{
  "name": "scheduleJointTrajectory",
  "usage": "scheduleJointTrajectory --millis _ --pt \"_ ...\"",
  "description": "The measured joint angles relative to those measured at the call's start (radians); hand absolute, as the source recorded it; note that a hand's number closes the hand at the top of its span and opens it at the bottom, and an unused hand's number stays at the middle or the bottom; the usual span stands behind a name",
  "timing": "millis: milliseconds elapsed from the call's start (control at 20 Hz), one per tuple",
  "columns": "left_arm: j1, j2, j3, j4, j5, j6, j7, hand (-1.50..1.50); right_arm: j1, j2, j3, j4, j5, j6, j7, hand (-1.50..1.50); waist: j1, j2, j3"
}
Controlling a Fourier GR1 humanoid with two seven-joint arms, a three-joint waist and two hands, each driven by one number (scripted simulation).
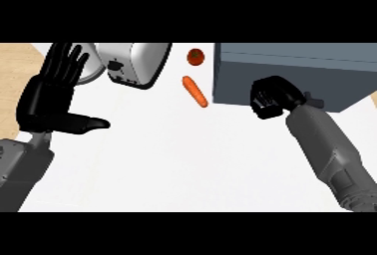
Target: Pick up the cup, place it into the drawer and close the drawer
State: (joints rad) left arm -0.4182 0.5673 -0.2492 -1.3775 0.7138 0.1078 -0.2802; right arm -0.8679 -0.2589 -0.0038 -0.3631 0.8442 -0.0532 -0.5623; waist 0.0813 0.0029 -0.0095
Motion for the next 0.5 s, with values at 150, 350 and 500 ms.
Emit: scheduleJointTrajectory --millis 150,350,500 --pt "-0.001 -0.007 -0.001 0.005 0.001 -0.012 -0.004 -1.5 -0.005 -0.004 -0.016 0.011 -0.018 0.024 -0.027 1.5 0.002 0.001 0.0" --pt "-0.001 -0.021 -0.006 0.016 -0.003 -0.023 -0.013 -1.5 -0.005 -0.013 -0.035 0.015 -0.04 0.053 -0.074 1.5 0.006 0.005 0.001" --pt "0.003 -0.033 -0.013 0.017 -0.005 -0.024 -0.015 -1.5 0.001 -0.016 -0.047 0.018 -0.05 0.055 -0.1 1.5 0.01 0.005 0.0"
